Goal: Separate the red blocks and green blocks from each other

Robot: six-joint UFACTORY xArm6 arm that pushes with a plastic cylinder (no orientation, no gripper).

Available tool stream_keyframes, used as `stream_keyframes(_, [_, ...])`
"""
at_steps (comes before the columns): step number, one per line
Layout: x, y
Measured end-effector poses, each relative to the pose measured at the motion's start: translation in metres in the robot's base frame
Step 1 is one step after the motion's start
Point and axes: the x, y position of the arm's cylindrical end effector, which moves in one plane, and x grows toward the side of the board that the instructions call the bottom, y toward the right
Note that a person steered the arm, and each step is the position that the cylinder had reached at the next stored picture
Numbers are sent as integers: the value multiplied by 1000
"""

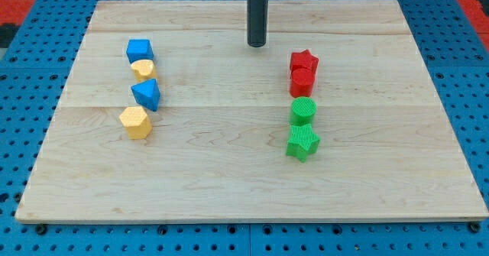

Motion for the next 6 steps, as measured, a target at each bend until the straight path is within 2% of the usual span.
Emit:
stream_keyframes(4, [4, -2])
stream_keyframes(5, [-15, 46])
stream_keyframes(6, [-18, 12])
